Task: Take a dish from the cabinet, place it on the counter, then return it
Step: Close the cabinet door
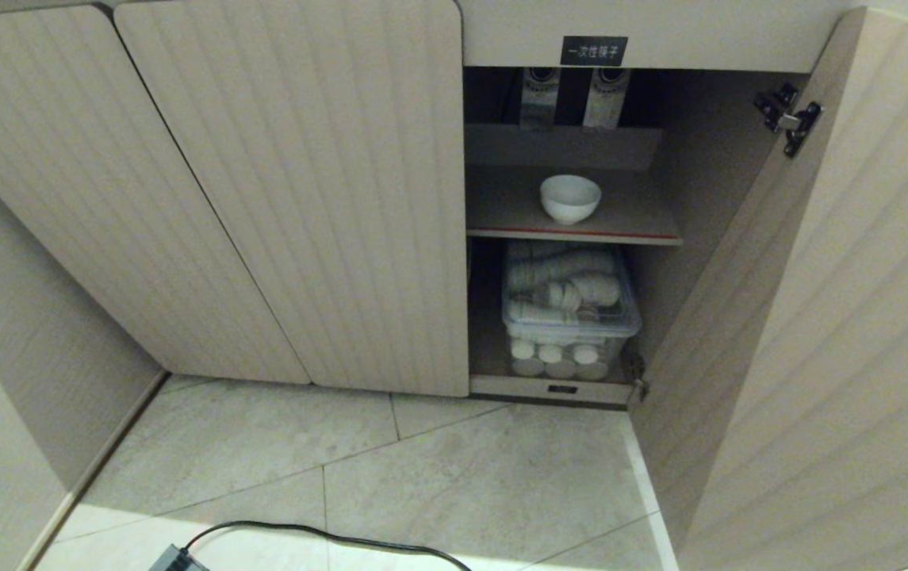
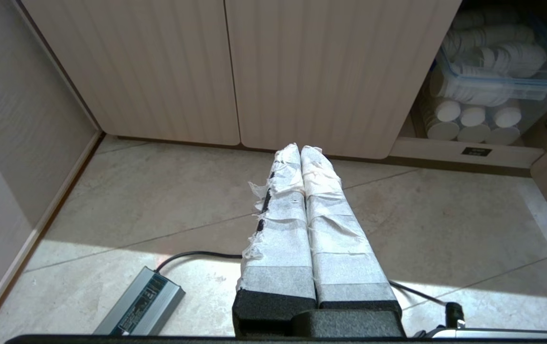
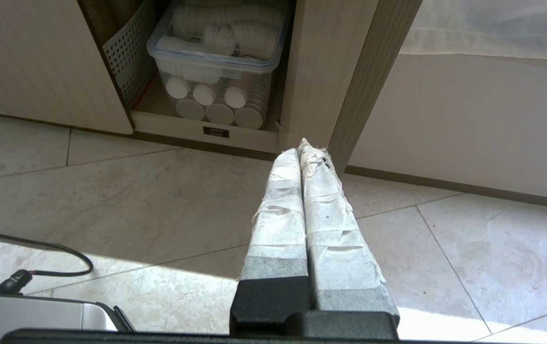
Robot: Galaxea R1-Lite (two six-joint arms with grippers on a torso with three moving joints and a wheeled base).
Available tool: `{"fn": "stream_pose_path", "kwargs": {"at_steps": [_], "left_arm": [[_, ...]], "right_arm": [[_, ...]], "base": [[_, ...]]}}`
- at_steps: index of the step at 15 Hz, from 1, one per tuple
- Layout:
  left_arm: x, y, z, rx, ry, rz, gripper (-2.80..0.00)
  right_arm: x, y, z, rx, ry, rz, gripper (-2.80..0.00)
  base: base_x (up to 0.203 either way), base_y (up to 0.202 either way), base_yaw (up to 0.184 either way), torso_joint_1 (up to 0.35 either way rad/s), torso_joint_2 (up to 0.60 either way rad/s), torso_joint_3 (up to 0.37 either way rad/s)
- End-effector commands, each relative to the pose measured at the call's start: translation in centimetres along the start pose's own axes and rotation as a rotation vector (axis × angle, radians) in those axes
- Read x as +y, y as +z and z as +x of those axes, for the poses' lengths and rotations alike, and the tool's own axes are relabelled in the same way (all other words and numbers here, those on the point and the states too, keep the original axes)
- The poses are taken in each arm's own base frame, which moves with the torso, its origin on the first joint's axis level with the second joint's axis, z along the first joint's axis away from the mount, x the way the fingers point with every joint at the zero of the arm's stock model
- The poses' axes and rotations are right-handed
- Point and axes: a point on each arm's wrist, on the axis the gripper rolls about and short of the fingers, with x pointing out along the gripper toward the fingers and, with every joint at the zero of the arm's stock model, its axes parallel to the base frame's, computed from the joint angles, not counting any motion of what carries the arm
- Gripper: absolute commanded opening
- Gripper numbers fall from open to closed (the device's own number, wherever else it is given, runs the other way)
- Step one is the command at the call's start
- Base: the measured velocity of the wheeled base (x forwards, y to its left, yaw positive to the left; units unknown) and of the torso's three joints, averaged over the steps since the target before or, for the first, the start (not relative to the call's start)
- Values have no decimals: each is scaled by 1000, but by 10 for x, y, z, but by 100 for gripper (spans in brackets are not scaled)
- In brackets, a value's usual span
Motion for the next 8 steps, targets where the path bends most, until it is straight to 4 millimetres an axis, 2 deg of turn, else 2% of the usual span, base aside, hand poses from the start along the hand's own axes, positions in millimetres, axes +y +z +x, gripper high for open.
{"fn": "stream_pose_path", "kwargs": {"at_steps": [1, 8], "left_arm": [[0, 0, 0, -1, 0, -1, -280], [0, 0, 0, -2, 1, -1, -280]], "right_arm": [[0, 0, 0, 3, 1, 1, -280], [0, 0, 0, 1, 0, -7, -280]], "base": [[0, 0, 0, 0, 0, 0], [0, 0, 0, 0, 0, 0]]}}
